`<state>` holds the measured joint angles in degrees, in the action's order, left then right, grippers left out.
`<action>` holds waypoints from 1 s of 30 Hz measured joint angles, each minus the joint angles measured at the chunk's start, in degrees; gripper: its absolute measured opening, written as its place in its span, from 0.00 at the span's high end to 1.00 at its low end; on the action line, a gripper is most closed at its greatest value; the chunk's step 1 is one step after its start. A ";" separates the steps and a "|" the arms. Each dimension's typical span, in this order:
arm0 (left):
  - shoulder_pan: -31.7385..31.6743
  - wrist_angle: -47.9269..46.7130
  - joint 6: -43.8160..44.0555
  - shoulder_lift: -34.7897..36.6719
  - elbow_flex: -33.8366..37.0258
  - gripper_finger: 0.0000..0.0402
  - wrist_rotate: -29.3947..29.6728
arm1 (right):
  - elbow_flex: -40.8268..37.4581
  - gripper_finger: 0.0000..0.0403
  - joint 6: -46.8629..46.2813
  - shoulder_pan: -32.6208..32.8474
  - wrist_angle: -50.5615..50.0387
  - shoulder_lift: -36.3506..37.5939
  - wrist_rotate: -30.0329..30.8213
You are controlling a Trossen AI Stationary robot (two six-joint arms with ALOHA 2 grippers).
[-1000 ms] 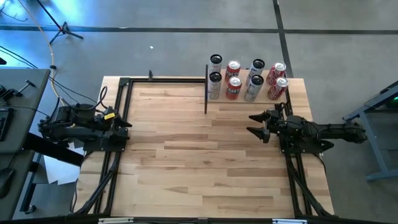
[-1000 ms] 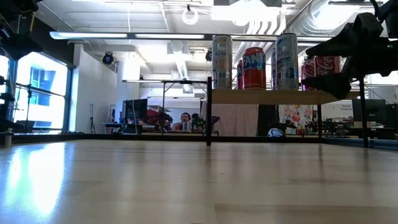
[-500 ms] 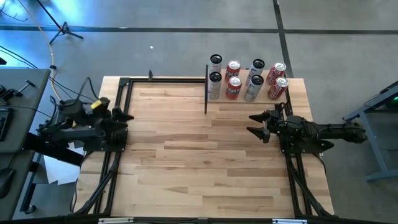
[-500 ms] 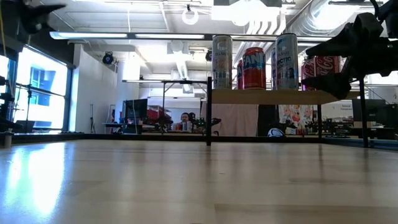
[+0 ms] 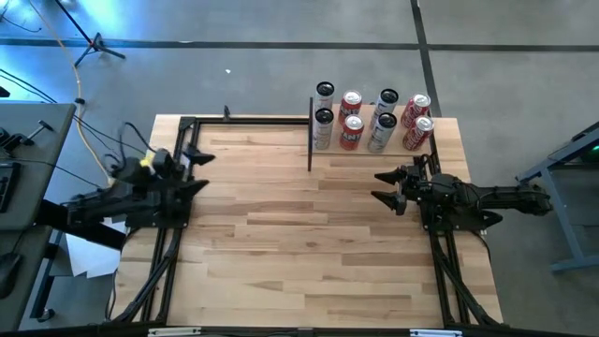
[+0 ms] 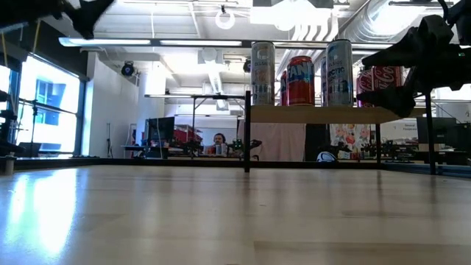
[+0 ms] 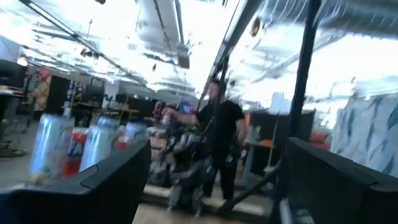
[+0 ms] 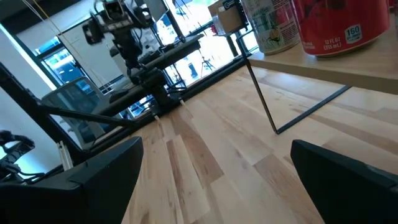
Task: Place canned beverage on shelf
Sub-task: Return to Home Position
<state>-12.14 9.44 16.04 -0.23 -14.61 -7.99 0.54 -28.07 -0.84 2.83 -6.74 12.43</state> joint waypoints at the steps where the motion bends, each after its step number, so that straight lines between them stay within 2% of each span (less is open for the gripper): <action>1: 0.00 1.60 -1.22 -0.02 1.98 0.13 -0.01 | 0.00 0.01 0.00 0.00 0.00 0.00 0.00; 5: 0.00 11.08 -0.67 0.00 8.64 0.13 -0.02 | 0.00 0.01 -0.01 0.00 0.00 0.00 0.00; 10: 0.00 11.67 1.51 0.04 13.61 0.13 -0.02 | 0.00 0.01 -0.01 0.01 0.00 0.00 0.02; 14: 0.00 5.85 -0.32 0.00 13.97 0.13 0.02 | 0.00 0.01 -0.01 0.02 0.01 0.00 0.02; 21: 0.00 -1.46 -12.49 0.02 13.87 0.13 0.02 | 0.00 0.01 -0.01 0.02 0.00 0.00 0.02; 30: 0.00 -4.80 -13.26 -0.01 13.87 0.13 0.02 | 0.00 0.01 -0.01 0.01 -0.02 0.00 0.01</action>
